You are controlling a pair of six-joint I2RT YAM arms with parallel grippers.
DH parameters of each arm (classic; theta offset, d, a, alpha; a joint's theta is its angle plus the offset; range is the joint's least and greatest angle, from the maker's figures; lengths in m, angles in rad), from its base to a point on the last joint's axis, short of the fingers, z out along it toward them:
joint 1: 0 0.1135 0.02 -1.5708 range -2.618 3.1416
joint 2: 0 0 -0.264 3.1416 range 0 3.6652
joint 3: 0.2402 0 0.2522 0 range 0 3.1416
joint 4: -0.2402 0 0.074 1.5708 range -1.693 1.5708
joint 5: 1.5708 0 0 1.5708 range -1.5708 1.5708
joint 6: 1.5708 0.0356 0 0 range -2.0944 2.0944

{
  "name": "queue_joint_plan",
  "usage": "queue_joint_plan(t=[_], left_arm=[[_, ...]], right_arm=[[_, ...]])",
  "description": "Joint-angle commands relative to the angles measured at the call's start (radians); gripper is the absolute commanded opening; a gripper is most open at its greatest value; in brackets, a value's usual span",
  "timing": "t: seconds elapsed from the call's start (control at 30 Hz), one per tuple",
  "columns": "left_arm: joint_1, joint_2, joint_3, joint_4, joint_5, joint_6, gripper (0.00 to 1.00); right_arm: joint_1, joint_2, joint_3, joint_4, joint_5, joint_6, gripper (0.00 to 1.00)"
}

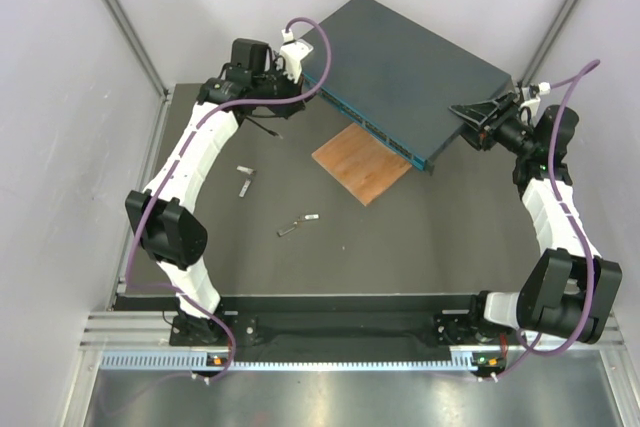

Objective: Insert the plug into the switch port

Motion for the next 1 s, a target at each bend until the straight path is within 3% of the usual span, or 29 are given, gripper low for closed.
queue_joint_plan(t=[0.0,0.43,0.97], left_arm=[[0.002,-0.001,0.004,0.036,0.009,-0.011,0.00],[0.007,-0.007,-0.050,0.073,0.005,-0.011,0.00],[0.011,-0.022,-0.006,0.085,0.054,-0.054,0.00]], right_arm=[[0.033,-0.005,0.004,0.084,0.010,-0.126,0.00],[0.032,-0.002,-0.006,0.109,0.002,-0.097,0.00],[0.032,0.000,-0.009,0.095,0.001,-0.118,0.00]])
